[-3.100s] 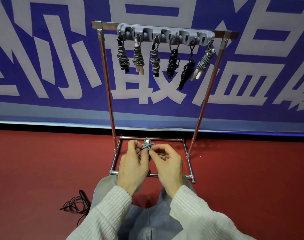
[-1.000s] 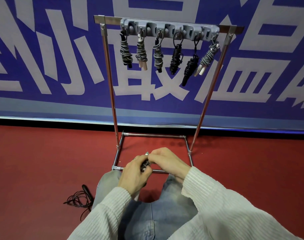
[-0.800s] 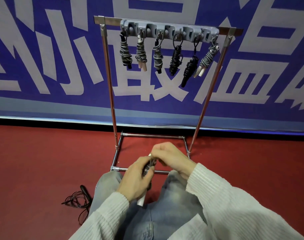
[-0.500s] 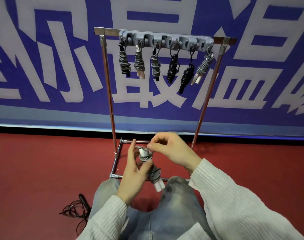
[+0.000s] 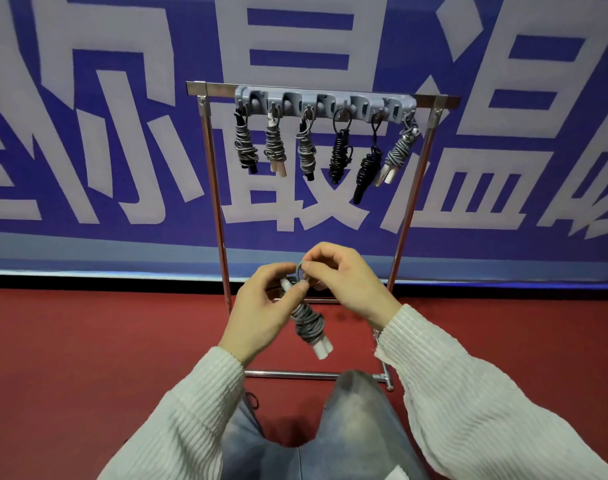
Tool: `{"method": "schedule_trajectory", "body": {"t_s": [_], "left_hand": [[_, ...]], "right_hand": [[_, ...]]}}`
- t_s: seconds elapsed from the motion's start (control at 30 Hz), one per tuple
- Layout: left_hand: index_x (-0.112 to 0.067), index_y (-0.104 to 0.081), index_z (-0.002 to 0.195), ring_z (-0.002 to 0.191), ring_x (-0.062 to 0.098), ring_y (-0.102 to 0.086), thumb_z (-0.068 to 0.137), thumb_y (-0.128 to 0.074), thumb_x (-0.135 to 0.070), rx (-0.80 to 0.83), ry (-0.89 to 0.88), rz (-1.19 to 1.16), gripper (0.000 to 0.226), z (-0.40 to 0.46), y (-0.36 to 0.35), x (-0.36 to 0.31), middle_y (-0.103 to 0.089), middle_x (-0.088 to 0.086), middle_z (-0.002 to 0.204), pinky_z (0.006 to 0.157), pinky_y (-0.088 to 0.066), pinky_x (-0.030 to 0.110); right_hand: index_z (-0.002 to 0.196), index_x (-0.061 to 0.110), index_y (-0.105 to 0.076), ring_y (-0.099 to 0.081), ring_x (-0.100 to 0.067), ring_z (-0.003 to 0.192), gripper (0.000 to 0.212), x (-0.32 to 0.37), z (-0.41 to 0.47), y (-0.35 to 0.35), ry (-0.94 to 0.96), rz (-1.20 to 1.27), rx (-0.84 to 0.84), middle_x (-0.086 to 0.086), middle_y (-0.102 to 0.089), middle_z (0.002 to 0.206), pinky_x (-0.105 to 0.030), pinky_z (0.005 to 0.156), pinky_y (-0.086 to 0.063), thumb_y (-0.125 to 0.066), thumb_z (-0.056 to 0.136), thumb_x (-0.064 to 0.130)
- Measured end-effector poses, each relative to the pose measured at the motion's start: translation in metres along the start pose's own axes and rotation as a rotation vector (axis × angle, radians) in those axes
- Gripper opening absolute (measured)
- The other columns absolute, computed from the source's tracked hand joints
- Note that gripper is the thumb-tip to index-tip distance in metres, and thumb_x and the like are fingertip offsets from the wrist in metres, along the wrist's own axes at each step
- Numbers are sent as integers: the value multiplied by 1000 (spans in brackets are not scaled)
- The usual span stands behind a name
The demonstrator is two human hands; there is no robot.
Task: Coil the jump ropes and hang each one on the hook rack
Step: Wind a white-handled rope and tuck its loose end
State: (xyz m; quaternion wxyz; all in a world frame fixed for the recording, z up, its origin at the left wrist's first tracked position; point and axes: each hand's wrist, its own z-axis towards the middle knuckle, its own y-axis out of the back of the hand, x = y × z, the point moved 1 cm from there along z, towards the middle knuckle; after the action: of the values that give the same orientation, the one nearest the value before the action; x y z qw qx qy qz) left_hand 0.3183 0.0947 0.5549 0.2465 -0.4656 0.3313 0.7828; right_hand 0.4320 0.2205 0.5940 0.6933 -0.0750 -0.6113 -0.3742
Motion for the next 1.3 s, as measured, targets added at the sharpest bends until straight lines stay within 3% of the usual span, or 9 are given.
{"method": "schedule_trajectory", "body": {"t_s": [0.23, 0.43, 0.53, 0.6, 0.73, 0.9, 1.0, 1.17, 1.3], "left_hand": [[-28, -46, 136, 110, -6, -60, 92, -74, -31, -36, 75, -139, 52, 9, -19, -16, -60, -10, 125, 85, -48, 10], [-36, -36, 120, 107, 13, -66, 91, -75, -26, -145, 43, -311, 49, 0, -32, -12, -57, 6, 122, 96, -55, 33], [-28, -42, 118, 94, 7, -63, 94, -72, -20, -235, 48, -354, 39, -1, -37, -15, -60, 1, 110, 86, -53, 30], [-25, -47, 123, 92, 4, -63, 97, -67, -24, -208, 30, -329, 33, -1, -39, -16, -62, -6, 106, 84, -53, 28], [-26, -50, 127, 92, 25, -67, 93, -55, -34, -96, -3, -300, 34, -4, -39, -13, -68, 0, 106, 84, -55, 46], [-39, -55, 118, 50, 22, -44, 102, -46, -43, 10, -88, -73, 19, -4, -28, -9, -55, -2, 63, 45, -38, 46], [-41, -57, 115, 49, 30, -46, 101, -38, -45, -1, -95, 45, 24, -4, -25, -12, -54, 5, 59, 47, -44, 60], [-38, -46, 134, 48, 20, -54, 103, -34, -34, 3, -73, 129, 33, -9, -22, -13, -59, 3, 57, 53, -52, 55], [-31, -40, 108, 49, 21, -60, 106, -38, -13, 3, -39, 5, 18, -15, -25, -19, -67, -7, 64, 51, -51, 45]], "right_hand": [[95, 10, -72, -66, -8, 78, 11, 8, 0, 6, 50, 71, -77, 3, -70, 80, -28, 77, -57, -62, 99, 13], [93, 8, -71, -67, -10, 80, 12, 9, -3, 3, 78, 151, -95, 2, -71, 81, -28, 76, -54, -60, 99, 8], [97, 8, -70, -68, -11, 85, 11, 11, -3, -1, 109, 182, -135, 1, -72, 86, -28, 79, -56, -59, 100, 8], [98, 9, -70, -68, -10, 85, 11, 11, -3, -4, 116, 176, -133, 4, -71, 85, -27, 79, -55, -59, 101, 10], [100, 16, -73, -67, -9, 86, 11, 8, -5, -5, 132, 82, -90, 6, -71, 87, -29, 83, -56, -62, 100, 15], [98, 19, -77, -68, -10, 91, 9, 2, -5, -3, 130, 13, -136, 3, -71, 97, -30, 86, -55, -69, 96, 17], [97, 18, -76, -71, -18, 91, 10, 0, -5, -4, 95, 30, -92, 1, -76, 92, -40, 87, -58, -66, 98, 17], [101, 14, -70, -65, -19, 77, 9, 2, -3, -6, -107, 193, -57, -12, -74, 87, -32, 68, -51, -71, 93, 17], [92, 16, -65, -52, -9, 61, 8, -2, -2, -3, -386, 504, 47, 0, -65, 75, -20, 50, -40, -72, 92, 11]]}}
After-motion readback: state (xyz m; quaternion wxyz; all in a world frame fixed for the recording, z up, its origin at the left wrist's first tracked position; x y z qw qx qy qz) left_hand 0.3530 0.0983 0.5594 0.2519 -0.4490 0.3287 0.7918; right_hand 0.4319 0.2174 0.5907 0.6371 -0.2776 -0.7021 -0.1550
